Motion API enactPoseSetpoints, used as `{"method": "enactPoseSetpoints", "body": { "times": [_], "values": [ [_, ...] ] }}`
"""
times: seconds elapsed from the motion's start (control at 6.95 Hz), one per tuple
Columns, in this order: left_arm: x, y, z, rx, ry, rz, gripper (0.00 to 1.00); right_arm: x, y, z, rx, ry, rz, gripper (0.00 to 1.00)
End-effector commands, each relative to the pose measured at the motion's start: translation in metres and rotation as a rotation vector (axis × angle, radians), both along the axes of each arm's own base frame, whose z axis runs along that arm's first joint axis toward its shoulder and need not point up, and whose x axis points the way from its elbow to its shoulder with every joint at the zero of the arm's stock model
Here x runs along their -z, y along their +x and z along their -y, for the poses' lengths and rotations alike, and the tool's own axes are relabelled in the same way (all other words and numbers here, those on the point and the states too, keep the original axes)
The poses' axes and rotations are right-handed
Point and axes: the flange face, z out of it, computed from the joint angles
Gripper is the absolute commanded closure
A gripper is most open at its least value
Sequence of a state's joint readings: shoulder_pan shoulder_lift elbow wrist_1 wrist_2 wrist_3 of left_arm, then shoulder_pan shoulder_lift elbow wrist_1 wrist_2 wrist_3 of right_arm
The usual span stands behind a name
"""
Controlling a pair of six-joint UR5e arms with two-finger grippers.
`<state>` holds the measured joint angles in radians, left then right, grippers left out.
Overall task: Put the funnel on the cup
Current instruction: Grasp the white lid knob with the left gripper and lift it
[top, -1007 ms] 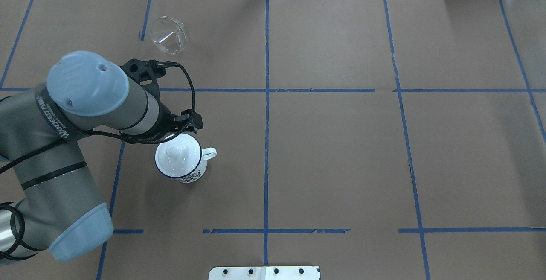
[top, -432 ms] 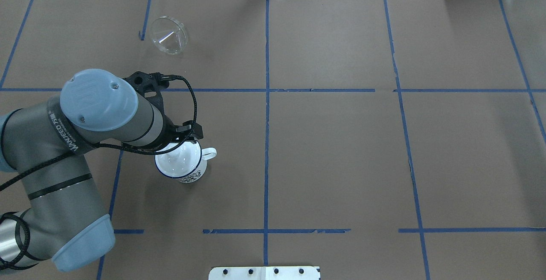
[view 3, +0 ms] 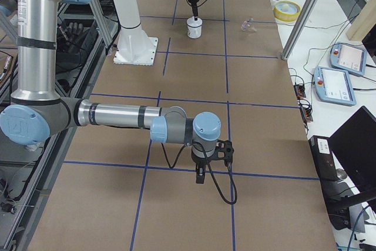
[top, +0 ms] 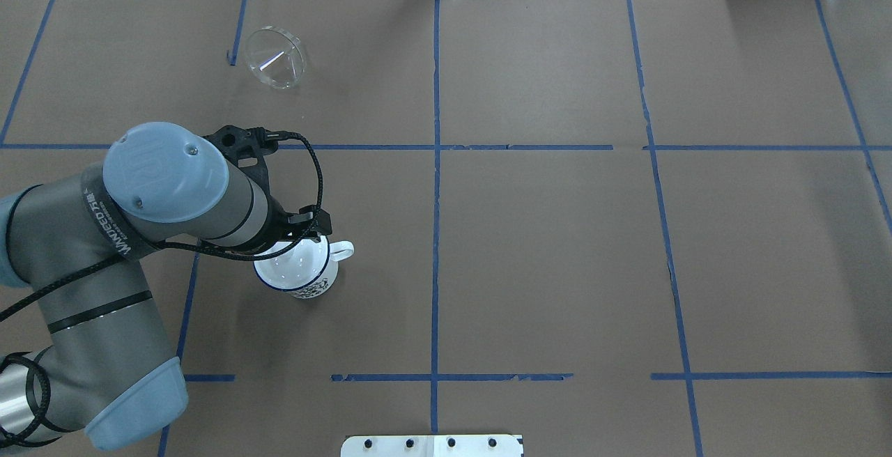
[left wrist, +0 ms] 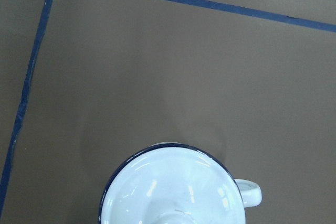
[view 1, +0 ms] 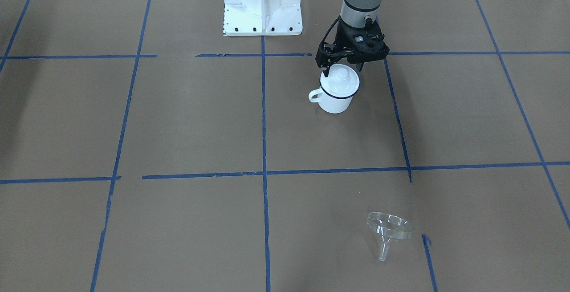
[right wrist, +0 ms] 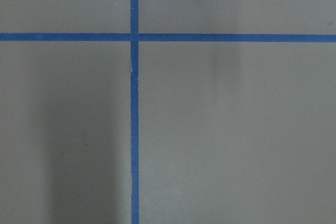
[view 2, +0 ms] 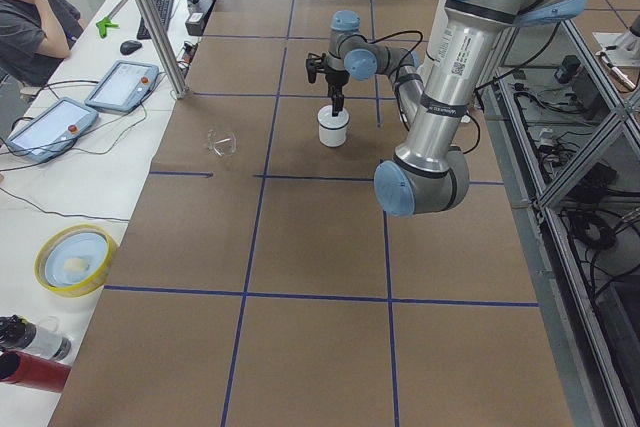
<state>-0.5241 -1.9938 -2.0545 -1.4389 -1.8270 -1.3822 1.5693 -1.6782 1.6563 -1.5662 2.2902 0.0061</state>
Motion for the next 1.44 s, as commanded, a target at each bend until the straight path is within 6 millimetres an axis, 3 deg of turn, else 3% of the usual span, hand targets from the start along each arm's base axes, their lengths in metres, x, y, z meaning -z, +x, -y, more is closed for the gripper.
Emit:
{"method": "enactPoseSetpoints", "body": {
  "times": [0.0,0.14,0.43,0.72,0.86,1.01,1.15,1.29],
  "values": [
    [-0.001,0.003,-0.003,-0.006,-0.002,0.001,0.11,-0.001,0.0,0.0,0.0,-0.001,0.0,0.0],
    [-0.002,0.003,-0.004,-0.008,-0.003,0.003,0.35,0.0,0.0,0.0,0.0,0.0,0.0,0.0],
    [-0.001,0.004,-0.005,-0.012,-0.003,0.001,0.73,0.0,0.0,0.0,0.0,0.0,0.0,0.0],
    [0.001,0.003,-0.006,-0.013,-0.002,-0.004,0.95,-0.001,0.0,0.0,0.0,-0.001,0.0,0.0],
    [0.005,-0.001,-0.006,-0.009,0.003,-0.01,1.0,0.0,0.0,0.0,0.0,0.0,0.0,0.0],
    [0.023,-0.022,-0.01,0.0,0.028,-0.05,1.0,0.0,0.0,0.0,0.0,0.0,0.0,0.0],
    [0.042,-0.053,-0.013,0.008,0.056,-0.068,1.0,0.0,0.0,0.0,0.0,0.0,0.0,0.0],
    [0.066,-0.099,-0.028,0.001,0.108,-0.089,1.0,0.0,0.0,0.0,0.0,0.0,0.0,0.0]
  ]
}}
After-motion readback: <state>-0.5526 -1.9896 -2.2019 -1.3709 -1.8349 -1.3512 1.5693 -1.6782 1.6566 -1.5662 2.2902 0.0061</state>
